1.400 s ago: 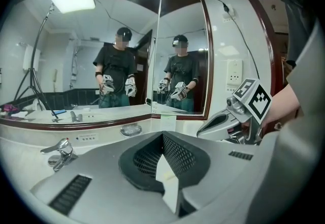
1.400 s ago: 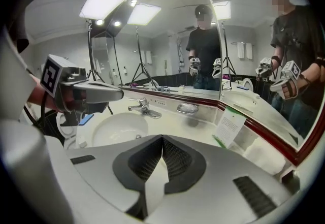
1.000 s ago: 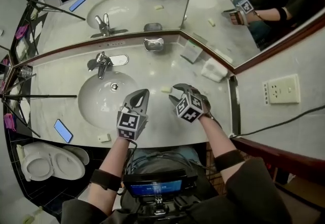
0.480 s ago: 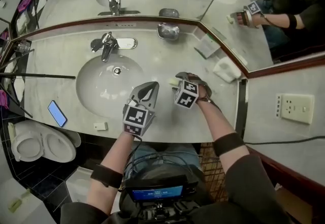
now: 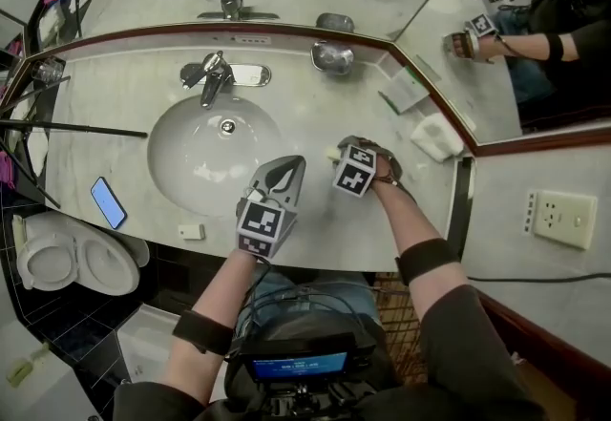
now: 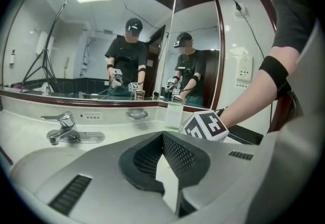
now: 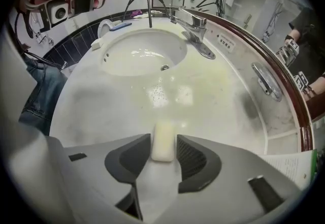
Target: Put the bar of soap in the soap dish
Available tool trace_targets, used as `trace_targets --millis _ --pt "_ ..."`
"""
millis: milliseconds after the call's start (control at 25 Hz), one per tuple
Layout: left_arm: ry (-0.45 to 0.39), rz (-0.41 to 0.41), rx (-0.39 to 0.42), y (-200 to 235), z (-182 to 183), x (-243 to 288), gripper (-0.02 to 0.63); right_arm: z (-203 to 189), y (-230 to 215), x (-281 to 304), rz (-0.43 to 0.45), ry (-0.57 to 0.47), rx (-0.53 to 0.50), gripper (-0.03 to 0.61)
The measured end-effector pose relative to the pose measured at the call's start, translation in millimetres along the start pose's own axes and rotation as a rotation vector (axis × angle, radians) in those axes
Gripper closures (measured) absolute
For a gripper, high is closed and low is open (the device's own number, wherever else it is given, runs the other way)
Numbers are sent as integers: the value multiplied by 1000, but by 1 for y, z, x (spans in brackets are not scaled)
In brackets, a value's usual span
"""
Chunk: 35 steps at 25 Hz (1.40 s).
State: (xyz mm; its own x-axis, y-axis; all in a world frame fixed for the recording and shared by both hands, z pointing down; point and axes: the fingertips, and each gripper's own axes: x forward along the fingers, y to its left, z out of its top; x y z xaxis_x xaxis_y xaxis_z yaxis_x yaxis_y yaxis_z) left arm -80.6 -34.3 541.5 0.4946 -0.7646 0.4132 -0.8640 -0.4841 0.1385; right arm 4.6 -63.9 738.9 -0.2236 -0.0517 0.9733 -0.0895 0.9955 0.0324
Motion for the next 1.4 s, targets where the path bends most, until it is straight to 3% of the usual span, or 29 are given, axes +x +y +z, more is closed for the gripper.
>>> trace_targets --millis 40,440,760,1040,1400 --pt "2 3 -2 1 -1 0 612 1 -1 0 -2 -1 3 433" --pt "16 3 -8 0 -4 1 612 2 1 -3 2 -18 41 433" --pt "27 -4 20 -5 5 2 612 16 -17 -46 -74 -160 144 433" --pt "19 -12 58 -8 28 0 612 27 -31 -125 -147 -417 397 433" --pt "2 -9 96 -11 43 -6 612 0 -11 -193 -205 -787 767 433"
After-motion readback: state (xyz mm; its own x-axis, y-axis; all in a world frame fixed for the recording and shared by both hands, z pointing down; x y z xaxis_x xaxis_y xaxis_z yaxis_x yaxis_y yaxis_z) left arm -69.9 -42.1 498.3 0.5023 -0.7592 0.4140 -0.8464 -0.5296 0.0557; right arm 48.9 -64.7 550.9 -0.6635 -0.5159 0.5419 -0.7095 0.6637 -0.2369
